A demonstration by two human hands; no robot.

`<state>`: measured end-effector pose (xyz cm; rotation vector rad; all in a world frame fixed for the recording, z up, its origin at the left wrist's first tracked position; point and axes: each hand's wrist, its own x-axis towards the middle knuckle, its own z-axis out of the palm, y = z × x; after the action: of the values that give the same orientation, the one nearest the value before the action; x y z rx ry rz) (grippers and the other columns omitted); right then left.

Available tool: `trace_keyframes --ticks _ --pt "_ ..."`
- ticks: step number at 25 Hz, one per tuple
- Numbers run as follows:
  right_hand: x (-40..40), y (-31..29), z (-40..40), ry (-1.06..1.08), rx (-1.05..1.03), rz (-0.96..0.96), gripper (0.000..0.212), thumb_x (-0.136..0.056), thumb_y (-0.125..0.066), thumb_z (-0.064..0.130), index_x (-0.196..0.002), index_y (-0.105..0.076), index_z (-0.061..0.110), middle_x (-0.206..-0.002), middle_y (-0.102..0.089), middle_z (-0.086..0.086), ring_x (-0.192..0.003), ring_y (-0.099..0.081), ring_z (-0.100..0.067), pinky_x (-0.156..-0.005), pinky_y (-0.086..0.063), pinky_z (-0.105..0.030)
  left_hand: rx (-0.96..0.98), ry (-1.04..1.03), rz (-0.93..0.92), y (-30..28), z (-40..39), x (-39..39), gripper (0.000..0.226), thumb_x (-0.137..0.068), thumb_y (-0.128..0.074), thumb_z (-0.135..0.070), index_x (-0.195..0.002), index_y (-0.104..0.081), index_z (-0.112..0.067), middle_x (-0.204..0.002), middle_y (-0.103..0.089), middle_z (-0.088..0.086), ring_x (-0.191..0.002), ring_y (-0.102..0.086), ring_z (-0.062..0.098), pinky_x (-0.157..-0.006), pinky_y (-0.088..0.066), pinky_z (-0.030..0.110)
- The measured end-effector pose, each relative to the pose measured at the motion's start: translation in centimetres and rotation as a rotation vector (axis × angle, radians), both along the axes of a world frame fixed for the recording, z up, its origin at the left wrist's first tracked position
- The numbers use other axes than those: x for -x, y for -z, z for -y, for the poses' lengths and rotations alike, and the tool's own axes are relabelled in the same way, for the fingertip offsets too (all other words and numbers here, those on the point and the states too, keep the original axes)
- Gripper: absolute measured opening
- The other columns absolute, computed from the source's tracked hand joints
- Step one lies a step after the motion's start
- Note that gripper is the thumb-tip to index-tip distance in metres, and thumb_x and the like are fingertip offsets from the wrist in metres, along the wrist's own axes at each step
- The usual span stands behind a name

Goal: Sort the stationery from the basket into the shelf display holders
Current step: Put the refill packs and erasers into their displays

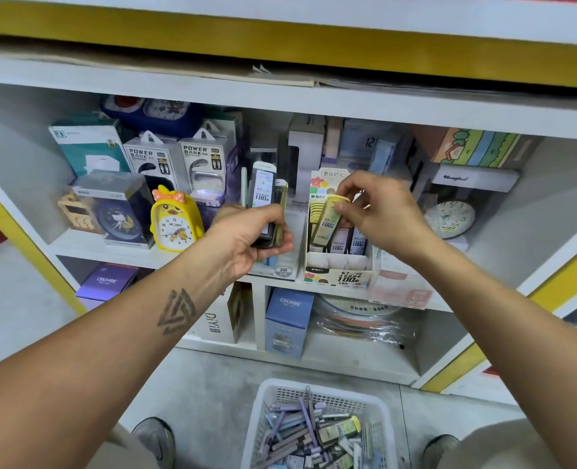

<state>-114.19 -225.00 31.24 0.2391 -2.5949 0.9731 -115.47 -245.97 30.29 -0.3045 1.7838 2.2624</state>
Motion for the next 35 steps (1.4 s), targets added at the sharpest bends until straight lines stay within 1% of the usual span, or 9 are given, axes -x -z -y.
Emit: trace_keyframes --ticks 6,10,12,15,16,23,26,30,35 --pt "0.0 1.3 0.7 -0.065 -0.27 -0.047 0.01 -0.093 -0.067 0.014 -0.101 -0.061 0.014 -0.089 -0.066 -0.002 -0.082 -0.062 -0.026 -0.075 -0.053 -0.041 -0.005 0.089 -0.016 0.1 -0.4 -0.4 0.015 -0.075 -0.066 0.01 -0.088 -0.059 0.006 -0.066 -0.063 0.02 -0.055 -0.066 0.027 -0.055 -0.057 0.035" --pt "-0.2 1.6 1.1 -0.034 -0.548 0.003 0.019 -0.099 -0.056 0.014 -0.105 -0.073 0.013 -0.11 -0.062 -0.001 -0.098 -0.06 -0.026 -0.081 -0.051 -0.038 -0.02 0.164 -0.039 0.0 -0.8 -0.9 0.011 -0.077 -0.066 0.009 -0.086 -0.059 0.009 -0.069 -0.064 0.021 -0.059 -0.069 0.029 -0.055 -0.056 0.033" --pt "-0.3 1.0 1.6 0.02 -0.335 0.096 0.026 -0.097 -0.054 0.008 -0.116 -0.071 0.015 -0.112 -0.066 -0.001 -0.097 -0.063 -0.023 -0.08 -0.053 -0.037 -0.032 0.192 -0.046 -0.1 -0.9 -1.2 0.012 -0.078 -0.065 0.008 -0.089 -0.059 0.01 -0.07 -0.066 0.022 -0.062 -0.071 0.032 -0.055 -0.057 0.033" --pt "-0.5 -0.3 1.8 -0.082 0.585 0.371 0.045 -0.089 -0.055 -0.013 -0.127 -0.062 0.009 -0.11 -0.073 -0.013 -0.086 -0.07 -0.021 -0.069 -0.056 -0.03 -0.045 0.215 -0.04 0.0 -1.0 -1.5 0.021 -0.079 -0.064 0.009 -0.099 -0.06 0.009 -0.074 -0.068 0.023 -0.066 -0.072 0.035 -0.057 -0.058 0.035" --pt "-0.6 -0.6 1.7 -0.146 0.762 0.406 0.045 -0.088 -0.057 -0.014 -0.127 -0.062 0.006 -0.111 -0.073 -0.015 -0.085 -0.07 -0.02 -0.068 -0.056 -0.027 -0.046 0.224 -0.039 0.0 -1.0 -1.7 0.023 -0.079 -0.063 0.009 -0.102 -0.061 0.008 -0.075 -0.069 0.024 -0.067 -0.072 0.035 -0.057 -0.058 0.035" --pt "-1.6 -1.0 1.4 -0.279 0.895 0.371 0.038 -0.087 -0.065 -0.01 -0.124 -0.061 -0.003 -0.107 -0.068 -0.016 -0.08 -0.067 -0.014 -0.068 -0.055 -0.019 -0.135 0.242 0.008 -0.2 -0.7 -2.1 0.021 -0.082 -0.063 0.005 -0.101 -0.06 0.012 -0.083 -0.07 0.027 -0.076 -0.073 0.038 -0.061 -0.06 0.038" --pt "-1.8 -1.5 0.6 -0.298 0.859 0.273 0.025 -0.083 -0.072 -0.004 -0.105 -0.065 0.005 -0.094 -0.066 -0.01 -0.075 -0.063 -0.02 -0.067 -0.057 -0.026 -0.175 0.142 0.004 -0.1 -0.5 -1.7 0.019 -0.081 -0.063 0.008 -0.098 -0.057 0.013 -0.095 -0.069 0.032 -0.085 -0.072 0.04 -0.073 -0.059 0.052" --pt "-1.4 -1.7 -0.2 -0.117 0.532 0.122 0.009 -0.088 -0.073 0.001 -0.095 -0.068 0.003 -0.08 -0.064 -0.01 -0.055 -0.065 -0.018 -0.054 -0.056 -0.026 -0.022 0.024 -0.044 0.2 0.0 -0.9 0.012 -0.078 -0.066 0.008 -0.086 -0.058 0.006 -0.078 -0.065 0.026 -0.063 -0.067 0.03 -0.063 -0.059 0.038" --pt "-0.9 0.6 0.2 -0.044 0.136 0.098 0.008 -0.09 -0.072 0.007 -0.091 -0.067 0.013 -0.081 -0.065 -0.007 -0.057 -0.07 -0.019 -0.059 -0.06 -0.031 -0.099 0.059 -0.042 0.3 -0.3 -0.8 0.017 -0.079 -0.068 0.007 -0.089 -0.055 0.004 -0.068 -0.062 0.019 -0.06 -0.062 0.028 -0.062 -0.057 0.037"
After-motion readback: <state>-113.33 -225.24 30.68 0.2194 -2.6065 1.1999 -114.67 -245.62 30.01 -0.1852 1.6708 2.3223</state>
